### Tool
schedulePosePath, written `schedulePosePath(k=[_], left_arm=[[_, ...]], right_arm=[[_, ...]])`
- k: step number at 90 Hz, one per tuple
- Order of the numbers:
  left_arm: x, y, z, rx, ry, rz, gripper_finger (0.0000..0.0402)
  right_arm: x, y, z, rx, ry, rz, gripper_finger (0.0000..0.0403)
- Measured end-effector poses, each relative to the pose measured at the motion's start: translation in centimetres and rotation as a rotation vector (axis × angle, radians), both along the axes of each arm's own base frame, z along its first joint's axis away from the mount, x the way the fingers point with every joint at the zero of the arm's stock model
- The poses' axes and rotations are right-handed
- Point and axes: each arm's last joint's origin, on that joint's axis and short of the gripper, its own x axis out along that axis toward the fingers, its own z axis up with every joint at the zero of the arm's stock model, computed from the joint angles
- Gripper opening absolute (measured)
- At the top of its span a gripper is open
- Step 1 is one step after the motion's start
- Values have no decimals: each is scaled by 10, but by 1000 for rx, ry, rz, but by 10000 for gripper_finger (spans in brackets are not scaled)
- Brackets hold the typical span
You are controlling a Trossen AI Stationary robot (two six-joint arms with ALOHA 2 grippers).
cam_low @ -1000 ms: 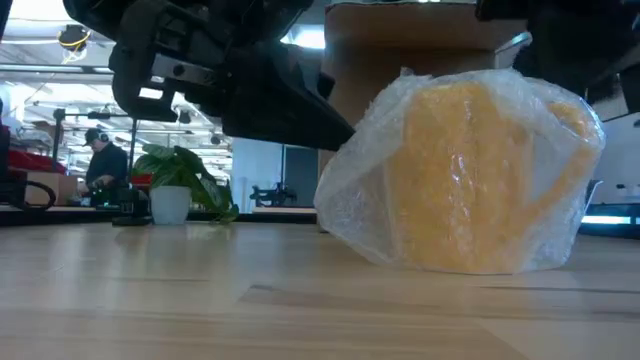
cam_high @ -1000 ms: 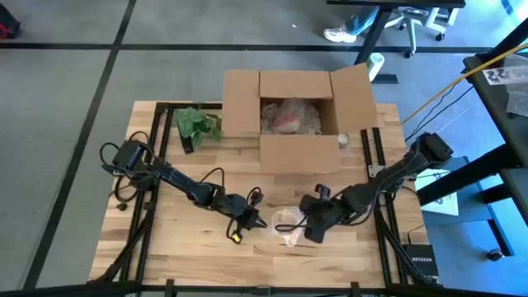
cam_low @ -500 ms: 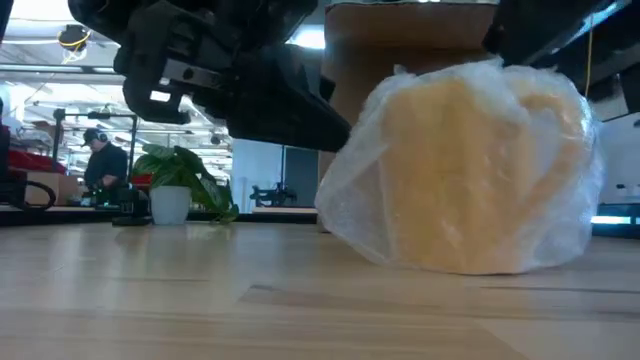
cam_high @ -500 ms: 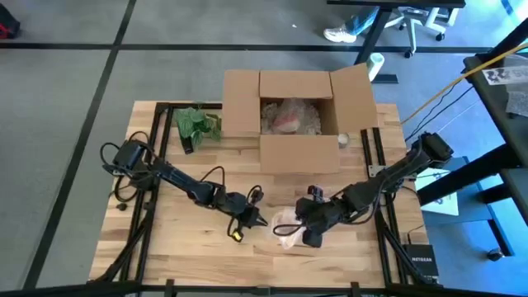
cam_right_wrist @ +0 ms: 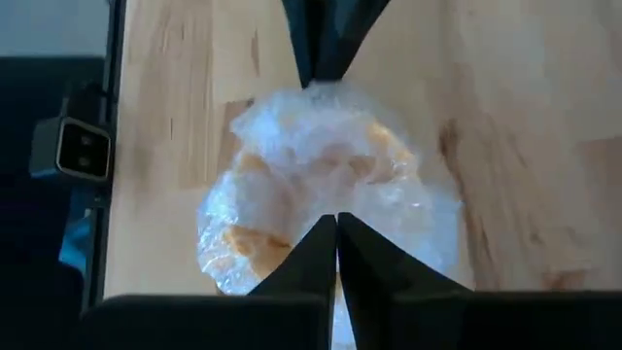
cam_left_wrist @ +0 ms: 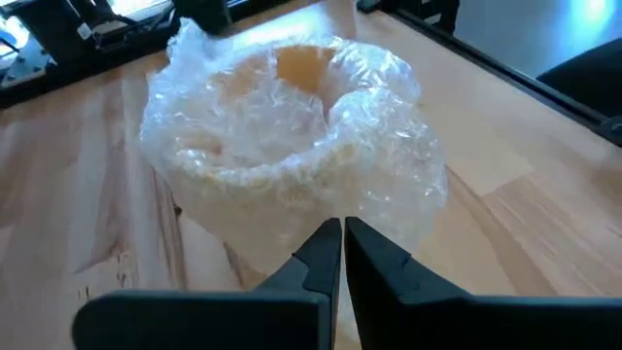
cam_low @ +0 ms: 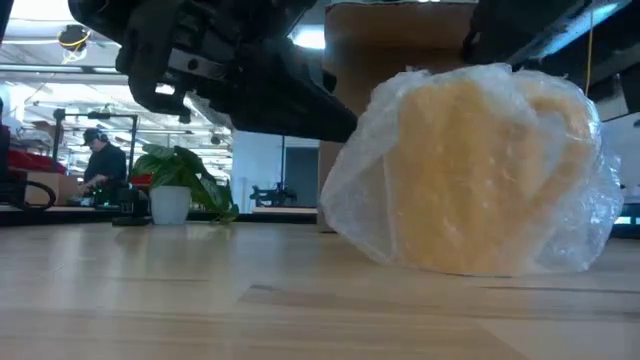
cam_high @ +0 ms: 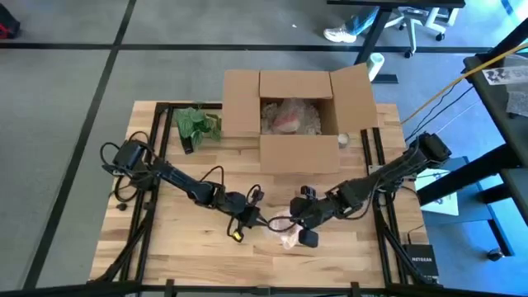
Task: Wrap mug
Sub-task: Wrap the yellow mug with the bubble wrap
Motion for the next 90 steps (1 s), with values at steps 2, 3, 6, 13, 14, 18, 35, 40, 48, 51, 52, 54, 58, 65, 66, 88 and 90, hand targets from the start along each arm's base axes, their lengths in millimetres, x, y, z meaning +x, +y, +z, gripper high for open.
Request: schedulePosePath(k=[2, 3, 6, 13, 14, 18, 35, 40, 48, 51, 52, 54, 58, 65, 66, 88, 90], left_arm=[[0, 0, 0, 0, 0, 0, 0], [0, 0, 0, 0, 0, 0, 0], [0, 0, 0, 0, 0, 0, 0], [0, 0, 0, 0, 0, 0, 0], [0, 0, 0, 0, 0, 0, 0], [0, 0, 0, 0, -1, 0, 0], [1, 0, 0, -4, -13, -1, 0], [1, 0, 1, -4, -17, -2, 0], [4, 0, -1, -14, -30, -8, 0], [6, 0, -3, -24, -33, -21, 0], [7, 0, -4, -27, -33, -25, 0], [9, 1, -6, -37, -42, -32, 0], [13, 0, -9, -52, -56, -49, 0], [23, -2, -19, -58, -53, -60, 0], [24, -1, -21, -58, -51, -59, 0], [59, 6, -41, -23, -60, -61, 0], [61, 7, -40, -16, -63, -60, 0]], right_arm=[[2, -1, -3, 6, 12, 4, 0], [2, 0, -5, 8, 20, 7, 0], [4, -1, -10, 10, 44, 10, 0], [8, -1, -21, 10, 85, 14, 0], [9, -1, -22, 10, 89, 14, 0], [12, -1, -27, 10, 96, 9, 0], [28, -5, -41, 43, 82, 28, 0], [34, -6, -46, 52, 60, 43, 0], [38, -10, -47, 81, 55, 53, 0], [40, -12, -48, 87, 57, 54, 0], [40, -13, -48, 89, 59, 53, 0], [40, -13, -49, 91, 64, 53, 0], [41, -16, -49, 100, 72, 55, 0], [41, -16, -50, 104, 77, 58, 0], [41, -16, -50, 103, 76, 59, 0], [35, -19, -54, 56, 145, 47, 0], [34, -19, -54, 49, 154, 44, 0]])
